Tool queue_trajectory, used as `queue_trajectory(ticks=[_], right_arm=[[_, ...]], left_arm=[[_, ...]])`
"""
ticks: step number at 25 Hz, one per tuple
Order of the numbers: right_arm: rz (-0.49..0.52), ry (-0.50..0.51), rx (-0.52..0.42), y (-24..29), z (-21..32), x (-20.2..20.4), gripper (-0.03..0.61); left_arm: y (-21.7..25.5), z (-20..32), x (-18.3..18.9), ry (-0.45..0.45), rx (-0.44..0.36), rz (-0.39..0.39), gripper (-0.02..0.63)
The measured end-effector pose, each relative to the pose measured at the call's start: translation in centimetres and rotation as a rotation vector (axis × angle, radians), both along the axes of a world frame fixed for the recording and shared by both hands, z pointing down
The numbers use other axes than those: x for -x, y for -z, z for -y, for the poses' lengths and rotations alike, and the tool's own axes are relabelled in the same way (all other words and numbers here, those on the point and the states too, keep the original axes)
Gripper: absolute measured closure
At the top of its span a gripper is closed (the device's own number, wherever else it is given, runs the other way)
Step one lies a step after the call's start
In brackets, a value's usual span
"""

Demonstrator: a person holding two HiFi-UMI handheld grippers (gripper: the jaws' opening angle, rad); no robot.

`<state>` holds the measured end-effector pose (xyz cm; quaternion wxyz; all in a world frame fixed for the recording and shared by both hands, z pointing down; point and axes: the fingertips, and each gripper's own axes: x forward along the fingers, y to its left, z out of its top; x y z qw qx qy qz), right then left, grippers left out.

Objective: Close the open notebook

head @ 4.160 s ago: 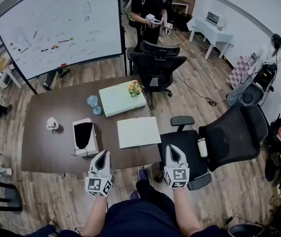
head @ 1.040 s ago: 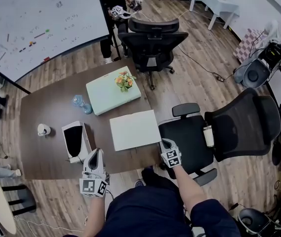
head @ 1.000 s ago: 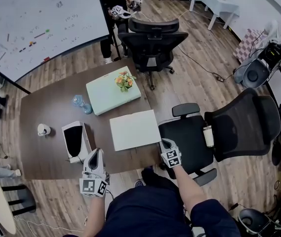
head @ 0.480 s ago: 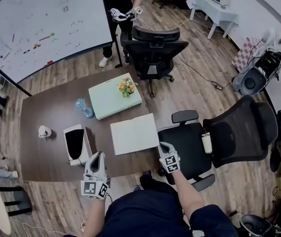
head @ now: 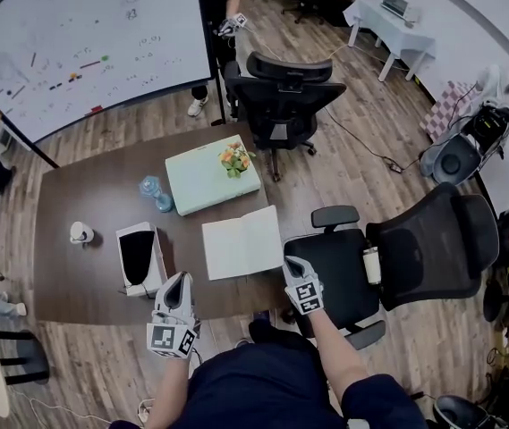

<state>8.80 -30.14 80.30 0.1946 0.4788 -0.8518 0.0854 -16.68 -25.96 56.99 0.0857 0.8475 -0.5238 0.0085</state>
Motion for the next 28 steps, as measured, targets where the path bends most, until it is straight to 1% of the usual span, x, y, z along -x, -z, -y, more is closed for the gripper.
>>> queue_trajectory(ticks=[10, 16, 22, 28], right_arm=[[0.005, 0.03, -0.045, 2.3, 0.4, 1.6, 0.569], [-0.007, 0.069, -0.079, 3.9, 0.6, 3.5, 0.569], [-0.003, 0.083, -0.099, 5.2, 0.1, 4.7, 0.569], [-0.006, 0.106, -0.119, 5.9, -0.3, 5.9, 0.569]], left_arm=[[0.2, -0.6, 0.8, 0.005, -0.015, 0.007, 0.627], [0.7, -0.9, 1.3, 0.008, -0.031, 0.013, 0.627], [0.5, -1.6, 1.4, 0.002, -0.02, 0.01, 0.627], [0.7, -2.3, 1.9, 0.004, -0.026, 0.01, 0.627]])
